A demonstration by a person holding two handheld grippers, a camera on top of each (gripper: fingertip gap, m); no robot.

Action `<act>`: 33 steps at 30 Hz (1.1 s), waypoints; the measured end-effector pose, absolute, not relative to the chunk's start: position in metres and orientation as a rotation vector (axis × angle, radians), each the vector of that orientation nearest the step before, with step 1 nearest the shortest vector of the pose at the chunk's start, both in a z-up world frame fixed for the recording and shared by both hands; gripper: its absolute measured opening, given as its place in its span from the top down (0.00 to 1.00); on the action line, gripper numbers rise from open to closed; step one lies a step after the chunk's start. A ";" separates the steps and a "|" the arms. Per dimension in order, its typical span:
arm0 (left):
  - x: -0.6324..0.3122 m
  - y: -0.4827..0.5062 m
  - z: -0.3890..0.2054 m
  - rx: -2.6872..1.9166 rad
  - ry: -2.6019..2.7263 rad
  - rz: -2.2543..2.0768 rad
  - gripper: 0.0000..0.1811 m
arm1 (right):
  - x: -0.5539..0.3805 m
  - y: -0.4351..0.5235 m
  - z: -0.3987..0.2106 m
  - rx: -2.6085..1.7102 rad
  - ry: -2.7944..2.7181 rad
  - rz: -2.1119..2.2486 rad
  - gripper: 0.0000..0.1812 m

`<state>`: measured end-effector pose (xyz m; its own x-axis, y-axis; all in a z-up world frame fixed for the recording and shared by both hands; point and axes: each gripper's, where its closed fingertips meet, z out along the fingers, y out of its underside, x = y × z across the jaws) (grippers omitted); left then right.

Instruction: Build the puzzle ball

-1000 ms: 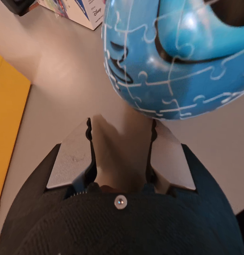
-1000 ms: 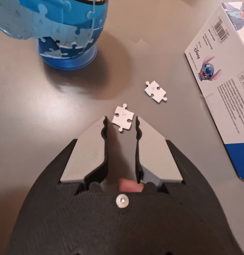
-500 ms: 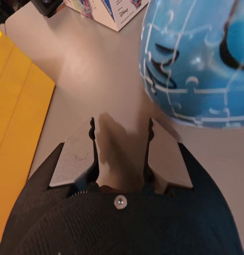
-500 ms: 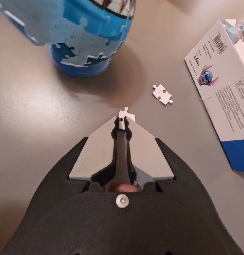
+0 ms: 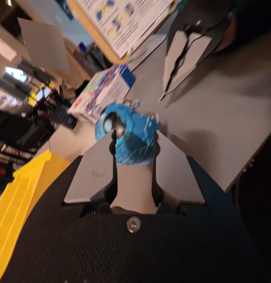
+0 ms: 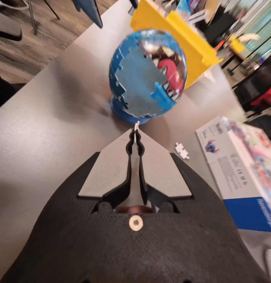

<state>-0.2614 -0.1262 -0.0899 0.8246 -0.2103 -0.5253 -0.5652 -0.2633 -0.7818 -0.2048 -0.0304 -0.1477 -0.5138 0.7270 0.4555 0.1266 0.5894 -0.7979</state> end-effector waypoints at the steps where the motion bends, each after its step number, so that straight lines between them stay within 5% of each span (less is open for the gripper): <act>1: -0.243 -0.121 -0.086 -1.799 0.636 0.355 0.76 | -0.202 -0.034 -0.141 -0.633 -1.965 0.873 1.00; 11: -0.165 -0.089 -0.130 -1.721 1.041 0.591 0.80 | -0.162 -0.090 -0.130 -0.358 -2.000 0.634 1.00; 16: -0.159 -0.087 -0.138 -1.671 1.107 0.681 0.99 | -0.150 -0.109 -0.127 -0.298 -2.034 0.656 1.00; 33: -0.145 -0.102 -0.134 -1.484 1.055 0.191 1.00 | -0.142 -0.113 -0.122 -0.243 -2.101 0.851 0.98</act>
